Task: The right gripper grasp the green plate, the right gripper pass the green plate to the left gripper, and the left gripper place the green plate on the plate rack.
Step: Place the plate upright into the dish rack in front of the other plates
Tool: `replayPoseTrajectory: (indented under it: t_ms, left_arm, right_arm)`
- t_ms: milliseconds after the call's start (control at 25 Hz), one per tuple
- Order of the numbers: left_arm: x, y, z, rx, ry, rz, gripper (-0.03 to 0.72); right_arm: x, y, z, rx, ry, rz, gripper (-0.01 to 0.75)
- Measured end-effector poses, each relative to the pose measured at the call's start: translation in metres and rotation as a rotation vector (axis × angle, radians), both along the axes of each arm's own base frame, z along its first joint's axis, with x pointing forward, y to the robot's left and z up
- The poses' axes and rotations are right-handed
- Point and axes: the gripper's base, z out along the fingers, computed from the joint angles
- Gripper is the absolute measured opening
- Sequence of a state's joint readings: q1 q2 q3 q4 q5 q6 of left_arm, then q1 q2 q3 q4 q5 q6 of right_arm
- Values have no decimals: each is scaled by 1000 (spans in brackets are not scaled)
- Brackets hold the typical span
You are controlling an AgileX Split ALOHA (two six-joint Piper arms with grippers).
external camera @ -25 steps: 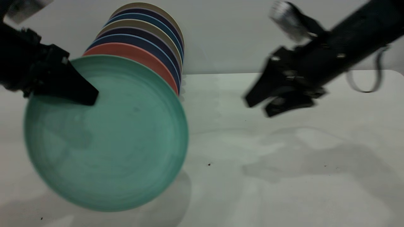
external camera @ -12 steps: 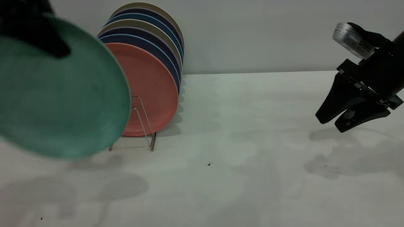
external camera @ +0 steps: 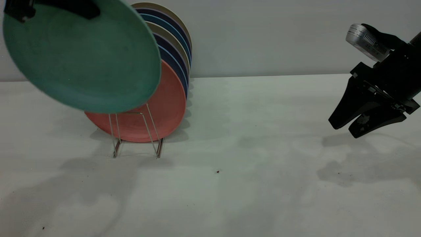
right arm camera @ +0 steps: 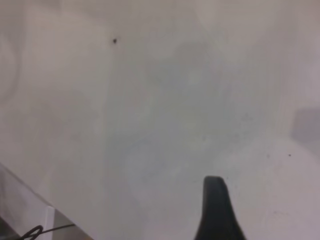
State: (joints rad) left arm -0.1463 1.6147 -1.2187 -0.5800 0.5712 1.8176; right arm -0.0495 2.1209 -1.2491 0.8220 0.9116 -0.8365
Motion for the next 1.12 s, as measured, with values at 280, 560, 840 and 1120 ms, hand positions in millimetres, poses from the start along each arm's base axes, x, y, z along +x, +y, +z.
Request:
replayPoseTrajectory:
  t_ms: [280, 560, 840, 1120]
  left_arm:
    - [11, 1, 6, 38, -92, -13, 118]
    - [23, -4, -12, 12, -88, -28, 118]
    - [30, -5, -25, -11, -68, -15, 118]
    - [38, -6, -48, -4, -12, -10, 118]
  right_arm:
    - [0, 0, 0, -2, -2, -1, 532]
    - [0, 0, 0, -3, -2, -1, 532]
    - [0, 0, 0, -4, -3, -1, 531]
    - [0, 0, 0, -5, -2, 1, 531]
